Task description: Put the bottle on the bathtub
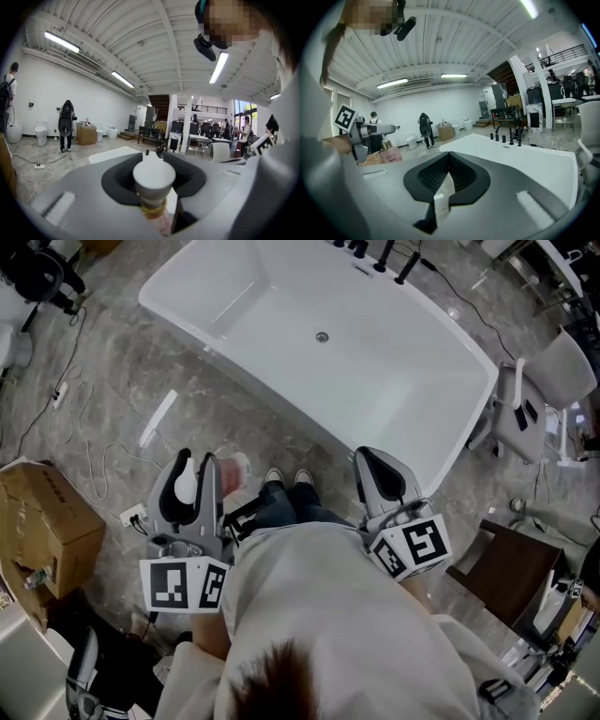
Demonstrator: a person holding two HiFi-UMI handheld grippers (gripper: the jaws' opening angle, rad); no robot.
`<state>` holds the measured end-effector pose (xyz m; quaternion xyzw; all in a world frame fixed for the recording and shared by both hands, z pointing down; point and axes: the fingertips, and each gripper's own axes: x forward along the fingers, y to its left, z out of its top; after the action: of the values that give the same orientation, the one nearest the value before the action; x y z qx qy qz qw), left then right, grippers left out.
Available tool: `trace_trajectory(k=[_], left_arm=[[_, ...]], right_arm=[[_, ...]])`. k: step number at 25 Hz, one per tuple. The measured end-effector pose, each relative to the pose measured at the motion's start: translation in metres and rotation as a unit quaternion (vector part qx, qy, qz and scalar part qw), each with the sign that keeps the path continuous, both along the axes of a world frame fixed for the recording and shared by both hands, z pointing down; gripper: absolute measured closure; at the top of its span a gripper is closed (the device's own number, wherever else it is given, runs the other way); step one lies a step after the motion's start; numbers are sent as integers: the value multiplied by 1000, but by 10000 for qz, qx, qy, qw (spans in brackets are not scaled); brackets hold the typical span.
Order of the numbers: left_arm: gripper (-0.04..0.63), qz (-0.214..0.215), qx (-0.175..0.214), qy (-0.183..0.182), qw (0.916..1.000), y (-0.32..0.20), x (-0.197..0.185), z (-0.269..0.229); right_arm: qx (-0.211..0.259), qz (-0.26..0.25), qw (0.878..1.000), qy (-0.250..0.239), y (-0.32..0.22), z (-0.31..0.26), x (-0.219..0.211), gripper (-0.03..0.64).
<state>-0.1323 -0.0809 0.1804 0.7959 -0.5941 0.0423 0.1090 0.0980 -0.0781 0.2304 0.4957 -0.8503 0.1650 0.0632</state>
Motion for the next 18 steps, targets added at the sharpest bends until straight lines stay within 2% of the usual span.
trace_trajectory(k=[12,18], left_arm=[[410,124,39,-82,9999,-14,-28,-8],[410,158,71,-299,9994,-14,-37,-3]], right_arm=[[100,97,9999,-28,-10,-12,-27,618],[151,102,9998,17,-10,-15,-32,618]])
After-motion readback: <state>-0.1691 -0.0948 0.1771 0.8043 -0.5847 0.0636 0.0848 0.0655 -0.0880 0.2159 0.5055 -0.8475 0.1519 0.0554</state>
